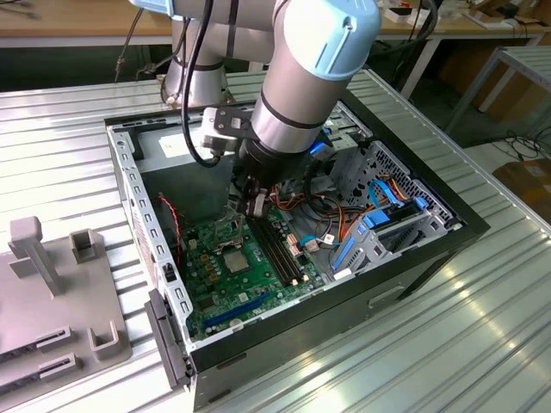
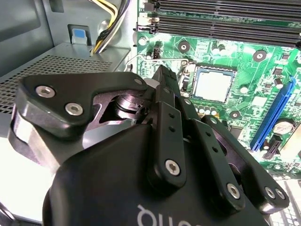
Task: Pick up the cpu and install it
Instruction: 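Close the cpu cover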
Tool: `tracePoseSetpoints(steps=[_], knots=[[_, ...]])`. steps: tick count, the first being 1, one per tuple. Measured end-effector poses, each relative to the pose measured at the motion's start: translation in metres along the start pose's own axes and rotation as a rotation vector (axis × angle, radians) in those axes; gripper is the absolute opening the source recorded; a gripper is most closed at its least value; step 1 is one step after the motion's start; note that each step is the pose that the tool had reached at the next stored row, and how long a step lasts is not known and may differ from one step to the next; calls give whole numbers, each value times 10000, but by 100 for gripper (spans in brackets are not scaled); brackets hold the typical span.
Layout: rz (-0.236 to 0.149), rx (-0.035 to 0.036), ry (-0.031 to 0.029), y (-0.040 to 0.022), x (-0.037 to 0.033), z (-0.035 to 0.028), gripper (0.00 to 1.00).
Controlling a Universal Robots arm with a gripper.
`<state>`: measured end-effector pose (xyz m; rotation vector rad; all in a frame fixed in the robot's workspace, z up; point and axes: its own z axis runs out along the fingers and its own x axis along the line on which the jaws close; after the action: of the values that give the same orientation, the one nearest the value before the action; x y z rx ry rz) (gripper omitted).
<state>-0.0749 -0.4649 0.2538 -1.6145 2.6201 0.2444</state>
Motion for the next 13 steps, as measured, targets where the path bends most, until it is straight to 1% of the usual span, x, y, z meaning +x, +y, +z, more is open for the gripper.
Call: tracePoseSetpoints(steps=[13], knots=[[-26,11,31,-41,84,-15,13]])
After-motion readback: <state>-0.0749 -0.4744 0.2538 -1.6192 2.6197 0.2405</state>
